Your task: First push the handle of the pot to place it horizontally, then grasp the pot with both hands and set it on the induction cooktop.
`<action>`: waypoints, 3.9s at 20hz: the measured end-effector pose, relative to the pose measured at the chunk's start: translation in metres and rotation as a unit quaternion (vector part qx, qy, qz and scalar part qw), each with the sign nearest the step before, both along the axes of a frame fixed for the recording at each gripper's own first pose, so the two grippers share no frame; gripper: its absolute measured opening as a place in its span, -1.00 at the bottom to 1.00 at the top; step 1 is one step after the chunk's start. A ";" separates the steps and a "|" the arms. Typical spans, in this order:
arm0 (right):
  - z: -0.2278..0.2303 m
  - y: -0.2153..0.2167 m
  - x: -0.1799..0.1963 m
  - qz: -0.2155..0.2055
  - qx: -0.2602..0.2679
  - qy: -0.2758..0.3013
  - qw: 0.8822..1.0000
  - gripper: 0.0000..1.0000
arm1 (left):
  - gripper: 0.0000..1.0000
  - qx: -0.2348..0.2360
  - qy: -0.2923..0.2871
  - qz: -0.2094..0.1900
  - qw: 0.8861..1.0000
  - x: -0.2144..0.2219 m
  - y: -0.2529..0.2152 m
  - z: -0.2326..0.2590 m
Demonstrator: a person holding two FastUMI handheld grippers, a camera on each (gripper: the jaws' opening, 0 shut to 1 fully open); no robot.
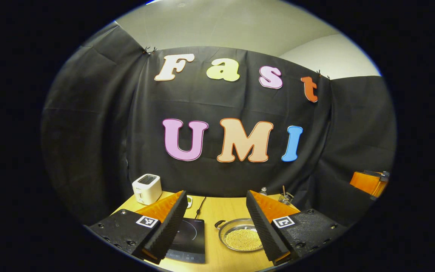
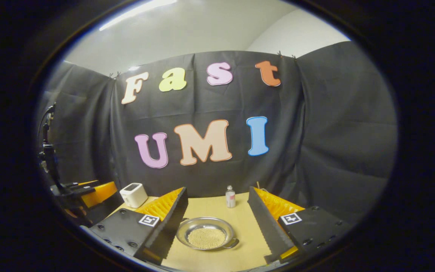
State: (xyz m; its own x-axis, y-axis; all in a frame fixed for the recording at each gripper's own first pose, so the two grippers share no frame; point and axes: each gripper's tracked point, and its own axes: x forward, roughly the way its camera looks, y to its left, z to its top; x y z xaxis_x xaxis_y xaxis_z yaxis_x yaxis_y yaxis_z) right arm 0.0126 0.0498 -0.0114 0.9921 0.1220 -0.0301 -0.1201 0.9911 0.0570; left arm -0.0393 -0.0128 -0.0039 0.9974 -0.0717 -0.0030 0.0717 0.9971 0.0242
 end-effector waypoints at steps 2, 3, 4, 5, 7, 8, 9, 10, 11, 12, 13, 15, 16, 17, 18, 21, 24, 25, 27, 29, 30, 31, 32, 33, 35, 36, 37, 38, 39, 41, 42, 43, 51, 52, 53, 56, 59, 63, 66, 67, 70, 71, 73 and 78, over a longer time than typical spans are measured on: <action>-0.006 0.009 -0.001 0.005 -0.002 0.007 1.000 0.90 | 0.89 -0.001 0.001 0.004 1.000 -0.004 0.009 -0.004; -0.009 0.013 -0.002 0.007 -0.004 0.010 1.000 0.90 | 0.89 -0.004 0.002 0.005 1.000 -0.006 0.014 -0.007; -0.013 0.017 -0.002 0.008 -0.007 0.014 1.000 0.90 | 0.89 -0.006 0.005 0.005 1.000 -0.007 0.019 -0.009; -0.018 0.021 -0.003 0.008 -0.010 0.018 1.000 0.90 | 0.89 -0.007 0.007 0.007 1.000 -0.009 0.024 -0.011; -0.027 0.030 -0.005 0.012 -0.018 0.024 0.999 0.90 | 0.80 -0.009 0.005 0.014 1.000 -0.012 0.037 -0.010; -0.031 0.034 -0.005 0.014 -0.020 0.026 0.999 0.90 | 0.80 -0.006 0.004 0.018 1.000 -0.014 0.043 -0.010; -0.033 0.038 -0.005 0.017 -0.019 0.027 0.999 0.90 | 0.80 -0.001 0.003 0.021 1.000 -0.015 0.047 -0.010; -0.038 0.044 -0.005 0.022 -0.015 0.031 0.999 0.90 | 0.80 0.005 0.002 0.023 1.000 -0.017 0.051 -0.011; -0.042 0.048 -0.004 0.026 -0.010 0.037 0.999 0.90 | 0.80 0.010 0.000 0.025 1.000 -0.018 0.054 -0.010; -0.047 0.049 -0.001 0.028 -0.006 0.042 0.999 0.90 | 0.80 0.012 0.000 0.025 1.000 -0.019 0.055 -0.012; -0.050 0.051 0.003 0.030 -0.006 0.046 0.998 0.90 | 0.80 0.011 0.000 0.024 1.000 -0.020 0.055 -0.014; -0.057 0.053 0.010 0.034 -0.013 0.051 0.998 0.90 | 0.80 0.002 0.003 0.028 1.000 -0.019 0.060 -0.020; -0.063 0.054 0.014 0.035 -0.020 0.054 0.998 0.90 | 0.80 -0.003 0.006 0.033 0.999 -0.019 0.064 -0.025; -0.067 0.053 0.019 0.034 -0.025 0.058 0.997 0.90 | 0.80 -0.008 0.011 0.037 0.999 -0.020 0.068 -0.029; -0.073 0.052 0.024 0.034 -0.030 0.061 0.997 0.89 | 0.80 -0.012 0.017 0.040 0.999 -0.019 0.071 -0.033; -0.093 0.049 0.039 0.035 -0.026 0.096 0.994 0.31 | 0.80 -0.023 0.032 0.047 0.998 -0.014 0.080 -0.045; -0.104 0.039 0.047 0.035 -0.011 0.127 0.991 -0.58 | 0.89 -0.030 0.042 0.052 0.997 -0.007 0.088 -0.053; -0.110 0.034 0.051 0.031 -0.014 0.136 0.990 -0.87 | 0.82 -0.031 0.047 0.053 0.997 -0.003 0.091 -0.057; -0.121 0.022 0.059 0.024 -0.016 0.155 0.988 -0.94 | 0.89 -0.032 0.057 0.054 0.996 0.002 0.095 -0.063; -0.143 0.020 0.060 0.022 -0.006 0.187 0.982 -0.92 | 0.90 -0.033 0.062 0.054 0.996 0.007 0.099 -0.067; -0.154 0.018 0.059 0.019 0.001 0.205 0.979 -0.92 | 0.89 -0.033 0.064 0.053 0.996 0.009 0.100 -0.068; -0.166 0.016 0.058 0.016 0.006 0.222 0.975 -0.92 | 0.82 -0.032 0.065 0.052 0.996 0.010 0.102 -0.068; -0.177 0.014 0.055 0.013 0.007 0.239 0.971 -1.00 | 0.82 -0.029 0.065 0.051 0.996 0.012 0.103 -0.068; -0.190 0.011 0.053 0.010 0.006 0.256 0.967 -0.92 | 0.90 -0.027 0.064 0.052 0.996 0.013 0.105 -0.069; -0.216 0.003 0.048 0.003 0.009 0.295 0.956 -0.91 | 0.90 -0.022 0.065 0.055 0.996 0.016 0.107 -0.071; -0.228 0.000 0.044 -0.001 0.016 0.313 0.950 -0.92 | 0.90 -0.020 0.065 0.055 0.996 0.018 0.106 -0.072; -0.240 -0.004 0.041 -0.007 0.021 0.331 0.943 -1.00 | 0.90 -0.019 0.065 0.054 0.996 0.019 0.105 -0.073; -0.254 -0.006 0.038 -0.013 0.027 0.350 0.936 -0.92 | 0.90 -0.018 0.066 0.052 0.996 0.022 0.102 -0.075; -0.268 -0.008 0.033 -0.017 0.036 0.370 0.928 -1.00 | 0.90 -0.015 0.070 0.052 0.996 0.024 0.099 -0.077; -0.292 -0.007 0.028 -0.018 0.056 0.409 0.910 -0.94 | 0.90 -0.011 0.072 0.052 0.996 0.031 0.093 -0.082; -0.304 -0.007 0.026 -0.019 0.066 0.428 0.901 -1.00 | 0.90 -0.012 0.071 0.052 0.996 0.036 0.088 -0.082; -0.317 -0.007 0.023 -0.018 0.076 0.447 0.891 -0.95 | 0.99 -0.013 0.074 0.052 0.996 0.040 0.082 -0.083; -0.409 -0.001 0.040 -0.025 0.158 0.570 0.806 -0.94 | 0.90 0.000 0.065 0.105 0.992 0.075 0.056 -0.080; -0.416 0.000 0.044 -0.031 0.176 0.578 0.797 -0.94 | 0.90 0.004 0.066 0.116 0.991 0.077 0.054 -0.081; -0.422 0.002 0.050 -0.036 0.193 0.585 0.787 -0.94 | 0.91 0.006 0.067 0.124 0.990 0.078 0.053 -0.081; -0.441 0.005 0.060 -0.051 0.227 0.606 0.761 -1.00 | 0.82 0.002 0.073 0.147 0.986 0.078 0.046 -0.085; -0.450 0.005 0.069 -0.060 0.244 0.617 0.746 -0.94 | 0.90 0.003 0.082 0.171 0.982 0.076 0.044 -0.089; -0.456 0.002 0.081 -0.063 0.253 0.622 0.738 -0.94 | 0.90 0.004 0.083 0.198 0.977 0.073 0.042 -0.089; -0.456 -0.003 0.090 -0.064 0.260 0.625 0.733 -0.94 | 0.90 0.004 0.081 0.211 0.974 0.070 0.037 -0.088; -0.456 -0.006 0.093 -0.066 0.262 0.623 0.734 -0.94 | 0.90 0.005 0.082 0.214 0.973 0.068 0.035 -0.089; -0.457 -0.019 0.109 -0.082 0.271 0.608 0.742 -1.00 | 0.90 0.011 0.082 0.221 0.972 0.064 0.031 -0.090; -0.456 -0.022 0.115 -0.086 0.278 0.603 0.743 -0.94 | 0.90 0.011 0.083 0.222 0.972 0.063 0.029 -0.091; -0.454 -0.026 0.125 -0.090 0.288 0.596 0.745 -0.94 | 0.90 0.010 0.088 0.223 0.971 0.061 0.025 -0.094; -0.458 -0.041 0.141 -0.087 0.272 0.583 0.761 -0.94 | 0.82 0.003 0.107 0.237 0.965 0.056 0.027 -0.107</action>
State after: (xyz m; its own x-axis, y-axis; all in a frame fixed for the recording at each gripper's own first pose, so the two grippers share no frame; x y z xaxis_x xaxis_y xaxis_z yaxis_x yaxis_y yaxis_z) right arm 0.1535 0.0088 -0.4691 0.3327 0.3003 -0.8940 0.4571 0.7778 0.4314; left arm 0.0168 0.0137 -0.1111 0.8943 0.3940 -0.2122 -0.3891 0.9188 0.0661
